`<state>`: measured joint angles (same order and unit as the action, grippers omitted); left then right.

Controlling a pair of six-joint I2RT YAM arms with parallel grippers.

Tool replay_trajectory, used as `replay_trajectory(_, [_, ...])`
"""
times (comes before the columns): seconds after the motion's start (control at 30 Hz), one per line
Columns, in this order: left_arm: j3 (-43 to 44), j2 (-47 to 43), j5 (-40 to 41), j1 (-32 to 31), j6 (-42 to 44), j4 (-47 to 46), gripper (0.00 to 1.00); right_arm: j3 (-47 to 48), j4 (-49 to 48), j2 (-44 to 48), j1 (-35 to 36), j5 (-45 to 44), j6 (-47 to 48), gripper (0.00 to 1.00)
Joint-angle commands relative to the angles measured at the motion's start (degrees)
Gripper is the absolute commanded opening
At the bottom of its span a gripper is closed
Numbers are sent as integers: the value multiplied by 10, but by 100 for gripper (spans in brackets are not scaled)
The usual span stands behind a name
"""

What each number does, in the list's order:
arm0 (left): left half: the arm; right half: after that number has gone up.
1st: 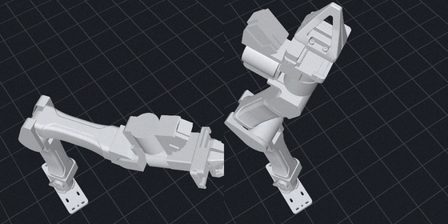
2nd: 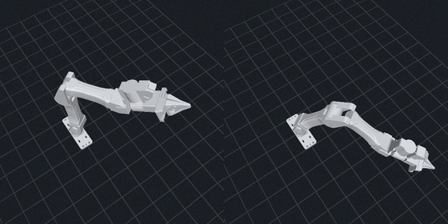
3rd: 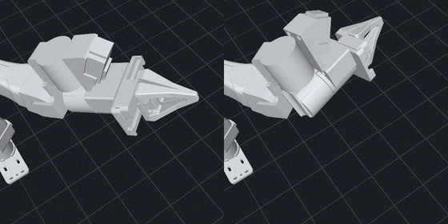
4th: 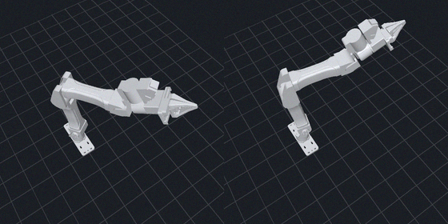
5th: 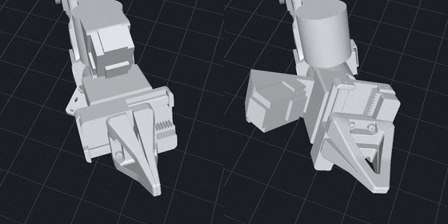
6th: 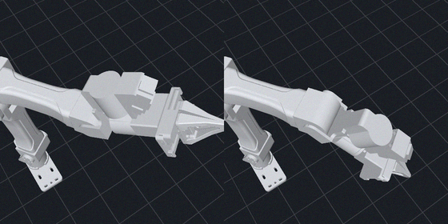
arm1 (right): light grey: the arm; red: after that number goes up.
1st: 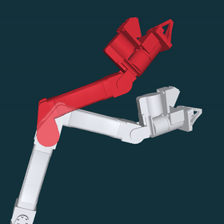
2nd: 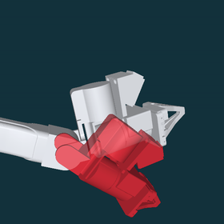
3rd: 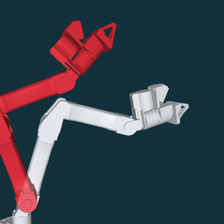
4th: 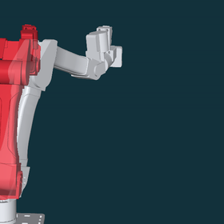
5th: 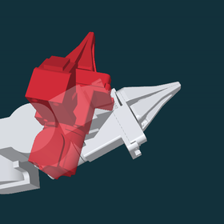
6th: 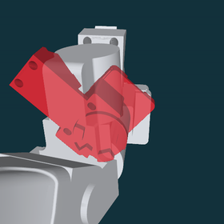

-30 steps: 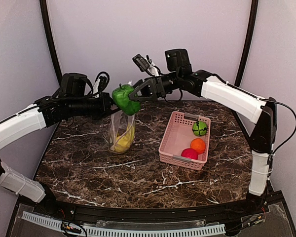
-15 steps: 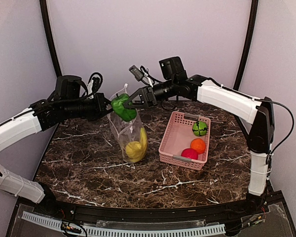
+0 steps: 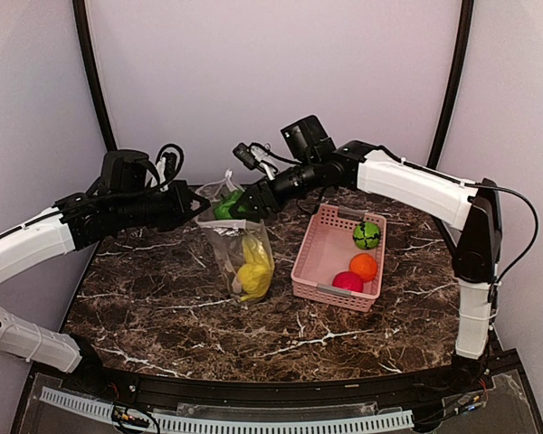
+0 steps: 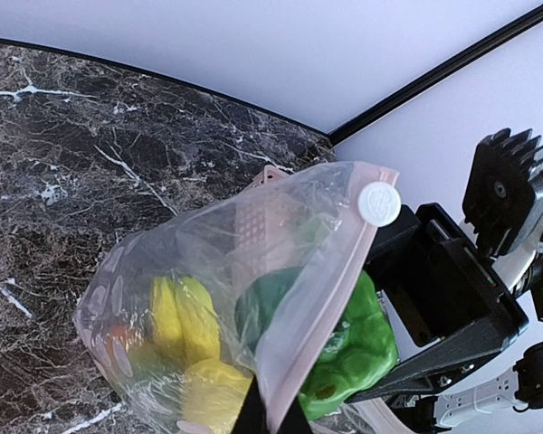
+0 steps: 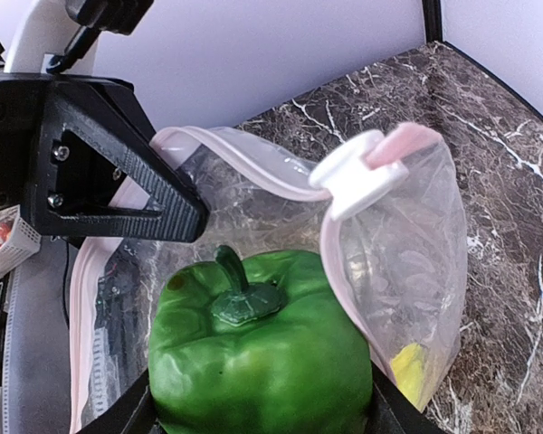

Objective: Place the food in the zip-top bag and seal the zipper
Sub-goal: Place the fake vegetable in the zipper food storage bag.

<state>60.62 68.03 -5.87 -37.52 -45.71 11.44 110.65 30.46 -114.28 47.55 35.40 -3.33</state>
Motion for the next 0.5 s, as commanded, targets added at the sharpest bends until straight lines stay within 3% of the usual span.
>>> replay_trajectory(0.0, [-15,-9,2,-1,-15,-35,1,18,43,-7,7,-68,30,49])
replay_trajectory(0.23, [-4,16,-11,-2,-21,-60,1,79,106,-44,38,-117,78,51])
replay_trajectory(0.47, [13,35,-5,-2,-11,-55,1,91,125,-37,47,-147,96,62])
